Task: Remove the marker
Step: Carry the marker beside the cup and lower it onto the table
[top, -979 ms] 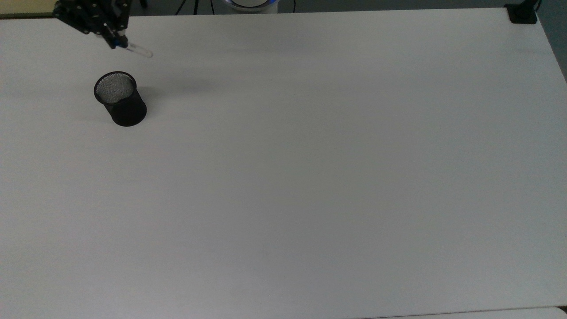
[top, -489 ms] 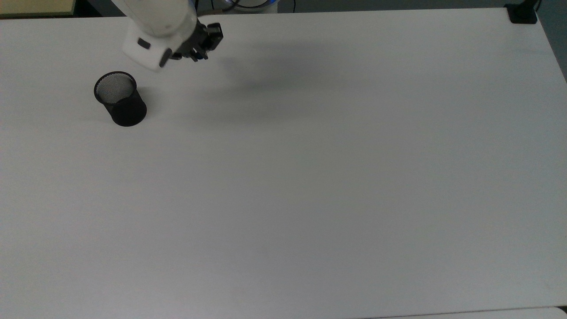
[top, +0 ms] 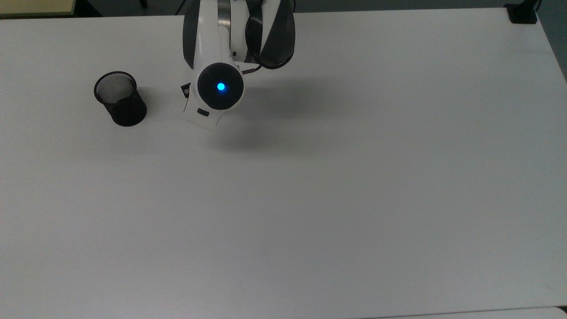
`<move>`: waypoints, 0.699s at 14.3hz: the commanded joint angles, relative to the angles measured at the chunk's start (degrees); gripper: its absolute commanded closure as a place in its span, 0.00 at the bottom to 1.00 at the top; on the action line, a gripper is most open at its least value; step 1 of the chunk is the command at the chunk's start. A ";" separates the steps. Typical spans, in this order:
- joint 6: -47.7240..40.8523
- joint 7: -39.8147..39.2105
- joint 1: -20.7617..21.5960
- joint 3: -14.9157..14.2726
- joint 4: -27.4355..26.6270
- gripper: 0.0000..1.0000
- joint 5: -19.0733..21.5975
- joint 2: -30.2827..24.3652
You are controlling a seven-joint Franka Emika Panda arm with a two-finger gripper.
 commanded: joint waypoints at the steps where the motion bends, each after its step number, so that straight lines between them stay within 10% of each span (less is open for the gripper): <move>1: 1.60 0.05 0.02 -0.44 -2.12 0.88 -0.29 -1.34; 10: 8.01 3.74 -2.44 -0.53 -2.04 0.62 3.58 0.41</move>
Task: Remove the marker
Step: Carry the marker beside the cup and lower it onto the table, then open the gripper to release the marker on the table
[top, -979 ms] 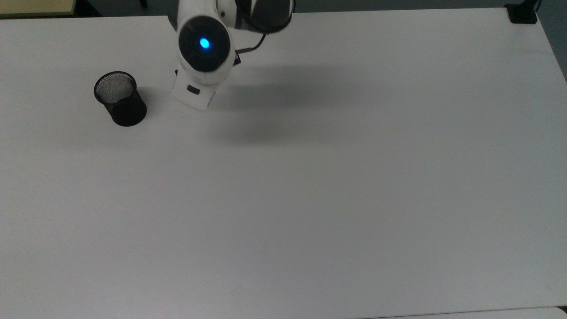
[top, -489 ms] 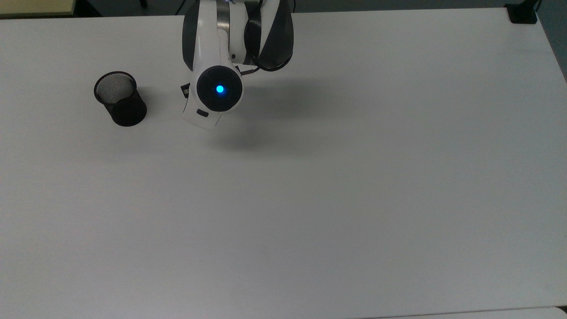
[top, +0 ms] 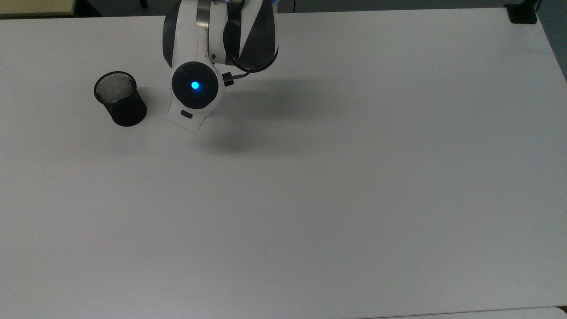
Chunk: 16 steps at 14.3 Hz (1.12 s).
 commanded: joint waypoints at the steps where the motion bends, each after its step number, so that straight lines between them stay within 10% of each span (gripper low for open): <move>1: 4.03 2.64 0.68 -0.29 -1.19 0.47 0.94 0.54; 8: 3.07 5.36 -0.02 -0.90 0.05 0.00 1.03 -7.70; 16: 2.81 10.10 -10.65 -0.90 0.22 0.00 8.14 -27.04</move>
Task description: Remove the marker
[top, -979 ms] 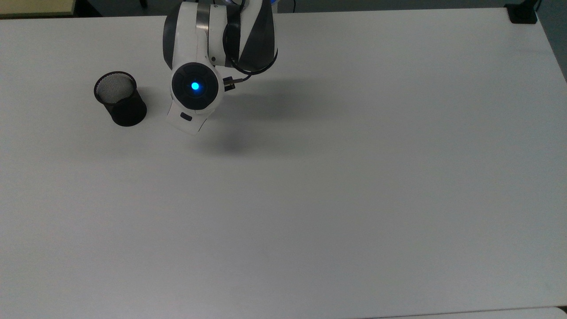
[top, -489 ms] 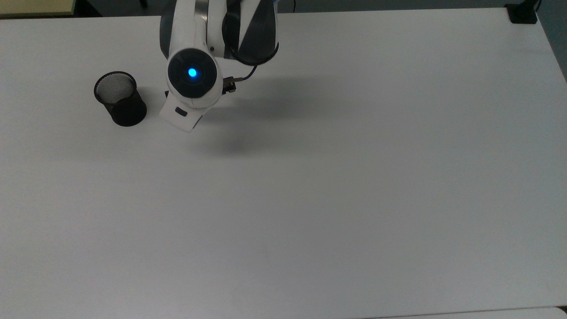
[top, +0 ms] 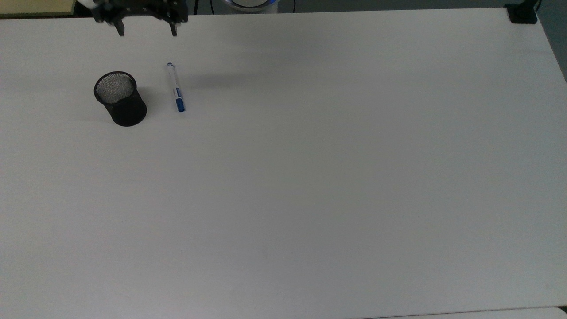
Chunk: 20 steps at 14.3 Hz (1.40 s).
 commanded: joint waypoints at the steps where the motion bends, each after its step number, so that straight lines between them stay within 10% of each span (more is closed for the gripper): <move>1: -1.29 4.41 -3.28 0.17 -2.59 0.00 4.27 -5.51; 20: 2.47 6.69 1.46 0.88 -0.75 0.00 4.36 -0.86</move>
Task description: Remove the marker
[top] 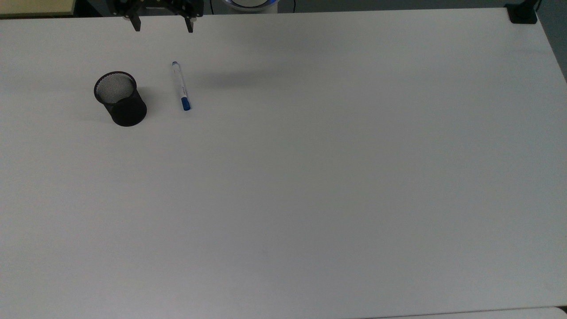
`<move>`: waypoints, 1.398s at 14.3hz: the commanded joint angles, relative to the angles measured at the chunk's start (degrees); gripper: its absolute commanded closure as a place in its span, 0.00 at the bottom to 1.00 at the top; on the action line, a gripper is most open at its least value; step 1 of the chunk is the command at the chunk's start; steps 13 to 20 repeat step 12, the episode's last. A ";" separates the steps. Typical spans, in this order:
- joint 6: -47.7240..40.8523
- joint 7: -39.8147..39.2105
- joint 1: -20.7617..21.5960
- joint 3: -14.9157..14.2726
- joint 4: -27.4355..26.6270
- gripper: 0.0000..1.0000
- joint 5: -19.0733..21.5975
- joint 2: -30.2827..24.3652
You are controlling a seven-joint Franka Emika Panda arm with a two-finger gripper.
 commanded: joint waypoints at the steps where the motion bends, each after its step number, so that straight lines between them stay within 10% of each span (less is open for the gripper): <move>1: 1.34 3.55 0.83 -0.62 0.65 0.00 0.80 1.08; 20: 0.47 7.79 -0.14 -1.23 0.74 0.00 0.98 -0.50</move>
